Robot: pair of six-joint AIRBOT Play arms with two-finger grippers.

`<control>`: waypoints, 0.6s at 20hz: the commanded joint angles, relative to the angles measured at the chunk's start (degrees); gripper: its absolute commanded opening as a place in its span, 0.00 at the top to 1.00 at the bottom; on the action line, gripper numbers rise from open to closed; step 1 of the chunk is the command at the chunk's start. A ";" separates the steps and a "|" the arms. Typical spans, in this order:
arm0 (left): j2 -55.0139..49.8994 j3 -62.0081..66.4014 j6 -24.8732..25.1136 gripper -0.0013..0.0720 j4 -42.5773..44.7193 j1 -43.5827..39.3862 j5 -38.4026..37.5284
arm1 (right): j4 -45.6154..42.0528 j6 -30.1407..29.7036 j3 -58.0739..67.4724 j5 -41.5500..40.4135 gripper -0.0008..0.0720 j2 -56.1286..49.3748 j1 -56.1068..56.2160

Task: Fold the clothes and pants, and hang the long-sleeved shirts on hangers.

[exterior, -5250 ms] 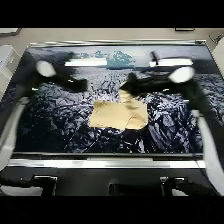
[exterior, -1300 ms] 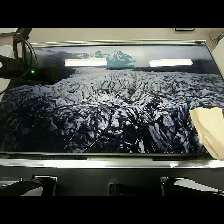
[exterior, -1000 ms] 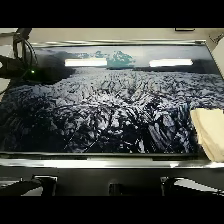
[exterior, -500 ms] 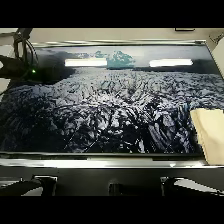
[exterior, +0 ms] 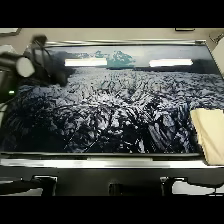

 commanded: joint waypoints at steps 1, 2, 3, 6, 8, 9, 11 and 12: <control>-2.67 -6.91 1.46 0.03 -6.01 -0.92 -6.95 | 2.23 -0.44 -8.00 9.73 0.09 -2.93 13.29; 0.07 -11.72 -0.13 0.03 -6.16 -1.57 -1.33 | 1.90 -0.50 -10.58 9.70 0.15 -2.82 15.26; 2.99 -16.02 -1.20 0.03 -6.14 -1.97 3.96 | 1.11 -1.33 -12.92 8.94 0.16 -2.58 16.94; 7.19 -22.67 -2.01 0.03 -5.16 -1.66 9.05 | 0.70 -2.19 -15.93 6.73 0.15 -2.51 19.08; 7.13 -22.67 -1.95 0.03 -3.96 -1.70 8.31 | 1.29 -2.21 -16.00 6.73 0.15 -2.51 19.06; 7.06 -22.67 -2.01 0.03 -4.00 -1.73 8.46 | 0.87 -2.21 -16.00 6.99 0.15 -2.51 19.06; 6.82 -22.67 -2.01 0.03 -4.00 -1.84 8.46 | 0.85 -2.19 -16.00 6.71 0.15 -2.51 19.06; 6.80 -22.67 -2.01 0.03 -4.00 -1.81 8.46 | 0.85 -2.19 -16.00 6.67 0.15 -2.51 19.06</control>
